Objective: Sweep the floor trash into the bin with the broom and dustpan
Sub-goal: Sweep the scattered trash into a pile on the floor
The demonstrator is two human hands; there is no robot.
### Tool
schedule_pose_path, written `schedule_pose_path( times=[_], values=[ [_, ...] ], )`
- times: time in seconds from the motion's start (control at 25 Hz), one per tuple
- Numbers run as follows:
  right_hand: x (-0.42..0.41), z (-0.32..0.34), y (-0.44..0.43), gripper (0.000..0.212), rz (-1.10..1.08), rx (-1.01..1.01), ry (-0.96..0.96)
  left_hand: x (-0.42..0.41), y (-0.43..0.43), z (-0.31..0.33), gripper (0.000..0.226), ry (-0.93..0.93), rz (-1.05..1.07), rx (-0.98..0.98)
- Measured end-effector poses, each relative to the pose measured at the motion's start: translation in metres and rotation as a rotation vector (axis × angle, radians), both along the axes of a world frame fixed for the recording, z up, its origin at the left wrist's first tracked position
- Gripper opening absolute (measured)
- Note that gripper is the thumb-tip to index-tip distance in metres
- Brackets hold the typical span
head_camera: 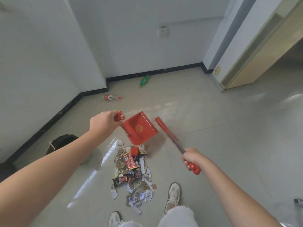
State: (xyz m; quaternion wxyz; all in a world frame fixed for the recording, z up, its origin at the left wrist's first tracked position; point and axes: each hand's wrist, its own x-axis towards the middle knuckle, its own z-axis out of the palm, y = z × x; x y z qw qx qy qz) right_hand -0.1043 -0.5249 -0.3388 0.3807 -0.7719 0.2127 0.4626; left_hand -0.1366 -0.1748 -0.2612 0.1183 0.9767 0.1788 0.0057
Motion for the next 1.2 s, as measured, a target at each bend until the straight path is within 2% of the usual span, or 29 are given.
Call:
schedule_pose_path(
  times=[0.2,0.28,0.52,0.64,0.76,0.88,1.08,1.2],
  values=[
    [0.094,0.016,-0.049,0.036,0.138,0.024,0.002,0.043,-0.042,0.005,0.013,-0.046,0.171,-0.024],
    [0.133,0.023,-0.047,0.034,0.179,0.012,-0.007,0.063,-0.049,0.008,0.015,-0.044,0.188,-0.007],
    [0.216,0.029,-0.013,0.046,0.231,0.037,-0.065,0.158,-0.054,0.011,0.017,0.045,0.203,0.015],
    [0.271,0.025,0.01,0.046,0.285,0.023,-0.092,0.195,-0.029,-0.002,0.019,0.053,0.249,-0.015],
    [0.336,0.018,0.045,0.038,0.368,0.0,-0.094,0.238,0.008,-0.017,0.021,0.026,0.322,-0.094],
    [0.403,0.02,0.091,0.037,0.418,-0.049,-0.082,0.281,0.045,-0.022,0.019,0.076,0.306,-0.12],
    [0.512,0.025,0.173,0.066,0.559,-0.107,-0.089,0.341,0.124,-0.011,0.017,0.081,0.371,-0.187],
    [0.571,0.02,0.224,0.072,0.592,-0.118,-0.089,0.369,0.153,-0.017,0.018,0.131,0.435,-0.268]
  ],
)
